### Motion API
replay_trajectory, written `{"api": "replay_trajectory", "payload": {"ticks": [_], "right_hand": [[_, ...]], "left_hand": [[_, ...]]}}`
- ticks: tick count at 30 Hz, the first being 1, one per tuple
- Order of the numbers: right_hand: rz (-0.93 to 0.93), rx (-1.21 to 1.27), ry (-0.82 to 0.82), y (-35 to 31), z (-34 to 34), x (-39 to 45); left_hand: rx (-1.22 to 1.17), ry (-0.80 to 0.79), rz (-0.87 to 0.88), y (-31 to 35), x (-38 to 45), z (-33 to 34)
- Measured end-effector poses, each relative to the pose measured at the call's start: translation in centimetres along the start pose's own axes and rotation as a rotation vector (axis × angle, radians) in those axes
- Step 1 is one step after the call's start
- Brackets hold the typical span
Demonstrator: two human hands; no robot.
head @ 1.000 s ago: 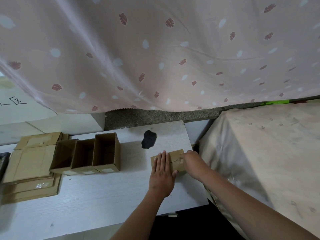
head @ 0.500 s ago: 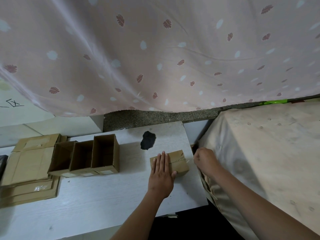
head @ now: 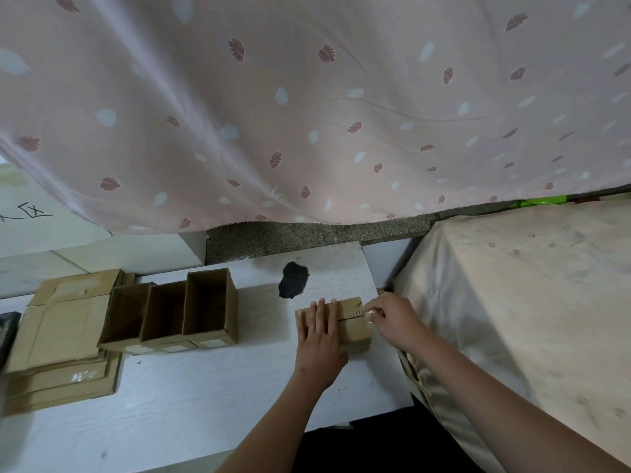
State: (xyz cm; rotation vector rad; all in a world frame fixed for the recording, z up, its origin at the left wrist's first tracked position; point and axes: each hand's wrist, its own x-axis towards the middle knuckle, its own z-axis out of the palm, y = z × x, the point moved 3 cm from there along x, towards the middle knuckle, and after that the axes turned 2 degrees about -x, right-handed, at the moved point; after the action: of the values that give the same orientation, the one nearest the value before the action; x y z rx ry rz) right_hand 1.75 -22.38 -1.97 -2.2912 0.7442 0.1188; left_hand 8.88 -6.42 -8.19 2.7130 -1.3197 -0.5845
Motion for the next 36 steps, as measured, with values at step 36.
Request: {"api": "replay_trajectory", "payload": {"ticks": [36], "right_hand": [[0.067, -0.016, -0.010, -1.3, 0.3, -1.2]], "left_hand": [[-0.006, 0.084, 0.048, 0.3, 0.5, 0.6]]}}
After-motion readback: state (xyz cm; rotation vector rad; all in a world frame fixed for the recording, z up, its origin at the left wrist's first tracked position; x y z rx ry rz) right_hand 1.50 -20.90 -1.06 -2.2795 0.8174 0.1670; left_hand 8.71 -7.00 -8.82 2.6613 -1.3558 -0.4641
